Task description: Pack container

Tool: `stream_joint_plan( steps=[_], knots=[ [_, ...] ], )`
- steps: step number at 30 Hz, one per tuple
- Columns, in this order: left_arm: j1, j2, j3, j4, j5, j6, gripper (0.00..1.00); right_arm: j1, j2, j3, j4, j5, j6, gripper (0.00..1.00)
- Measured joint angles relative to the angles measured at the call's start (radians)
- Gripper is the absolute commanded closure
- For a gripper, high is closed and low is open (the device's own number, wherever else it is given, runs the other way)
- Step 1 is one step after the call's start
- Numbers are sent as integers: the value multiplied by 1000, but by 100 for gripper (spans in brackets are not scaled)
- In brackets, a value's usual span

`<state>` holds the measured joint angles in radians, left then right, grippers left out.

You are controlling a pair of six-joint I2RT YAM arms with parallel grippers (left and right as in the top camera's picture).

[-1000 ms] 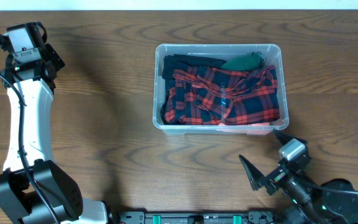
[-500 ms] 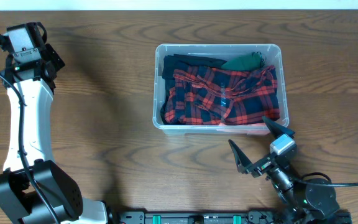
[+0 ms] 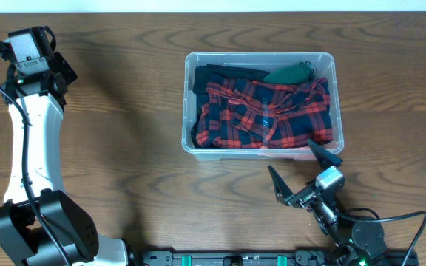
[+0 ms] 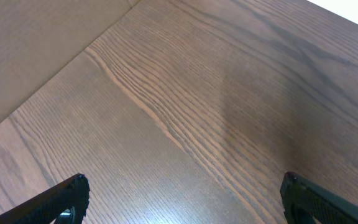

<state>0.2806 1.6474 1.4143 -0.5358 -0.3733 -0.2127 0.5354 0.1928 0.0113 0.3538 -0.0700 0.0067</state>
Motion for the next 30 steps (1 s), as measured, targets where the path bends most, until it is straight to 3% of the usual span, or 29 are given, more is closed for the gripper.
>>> stream_joint_plan(
  steps=[5, 13, 21, 30],
  knots=[
    [0, 0, 0, 0, 0, 0, 2, 0, -46, -4, -47, 0, 0, 1],
    [0, 0, 0, 0, 0, 0, 2, -53, -170, -4, -270, 0, 0, 1],
    [0, 0, 0, 0, 0, 0, 2, -231, -180, -4, -418, 3, 0, 1],
    [0, 0, 0, 0, 0, 0, 2, -467, -181, -4, -418, 11, 0, 1]
  ],
)
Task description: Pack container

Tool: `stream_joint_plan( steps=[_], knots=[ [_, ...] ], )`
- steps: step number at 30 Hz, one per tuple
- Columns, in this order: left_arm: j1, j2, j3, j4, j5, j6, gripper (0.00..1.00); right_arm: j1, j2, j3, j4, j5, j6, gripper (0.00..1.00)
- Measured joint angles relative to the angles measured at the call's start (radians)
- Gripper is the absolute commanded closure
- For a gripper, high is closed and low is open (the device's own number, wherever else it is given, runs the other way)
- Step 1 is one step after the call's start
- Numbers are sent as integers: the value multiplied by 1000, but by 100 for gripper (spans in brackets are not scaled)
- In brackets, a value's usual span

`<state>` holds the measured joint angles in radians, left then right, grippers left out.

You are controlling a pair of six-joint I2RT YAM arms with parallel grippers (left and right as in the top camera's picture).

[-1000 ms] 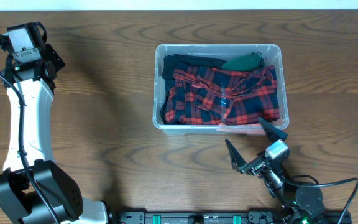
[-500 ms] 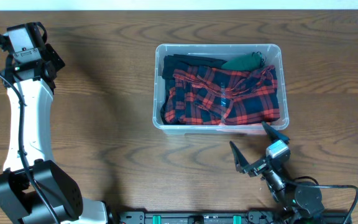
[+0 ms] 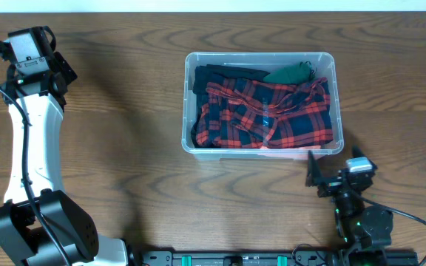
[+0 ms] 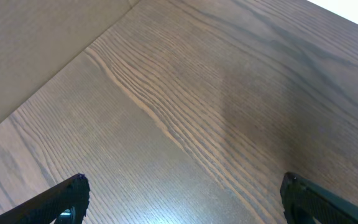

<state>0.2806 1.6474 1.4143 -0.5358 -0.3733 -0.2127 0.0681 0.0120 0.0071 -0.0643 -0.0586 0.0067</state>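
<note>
A clear plastic container [image 3: 186,103] stands right of the table's middle. A red and navy plaid shirt [image 3: 265,114] fills it, with a dark green cloth [image 3: 294,72] at its far right corner. My right gripper [image 3: 328,176] is low over the table just in front of the container's near right corner, holding nothing; its fingers look apart. My left gripper [image 3: 56,70] is far off at the table's left back. The left wrist view shows this left gripper [image 4: 182,186] wide open over bare wood.
The wooden table [image 3: 124,148] spreads all round the container. A lighter surface beyond the table's edge [image 4: 36,43] shows at the upper left of the left wrist view. The left arm's white link [image 3: 32,148] runs along the left side.
My right gripper has moved to the right and turned, from in front of the container's near wall to just off its near right corner. The left arm and the clothes have not moved.
</note>
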Motion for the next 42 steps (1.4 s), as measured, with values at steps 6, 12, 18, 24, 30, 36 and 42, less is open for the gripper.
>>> stream_joint_plan(
  steps=[6, 12, 18, 24, 30, 36, 42],
  knots=[
    [0, 0, 0, 0, 0, 0, 2, -56, 0, 0, 0, 5, -2, 1],
    [0, 0, 0, 0, 0, 0, 2, -80, 0, 0, 0, 5, -4, 1],
    [0, 0, 0, 0, 0, 0, 2, -92, 0, 0, 0, 6, -4, 1],
    [0, 0, 0, 0, 0, 0, 2, -92, 0, 0, -1, 6, -4, 1],
    [0, 0, 0, 0, 0, 0, 2, -92, 0, 0, -1, 6, -4, 1],
    [0, 0, 0, 0, 0, 0, 2, -92, 0, 0, -1, 6, -4, 1],
    [0, 0, 0, 0, 0, 0, 2, -92, 0, 0, -1, 6, -4, 1]
  ],
)
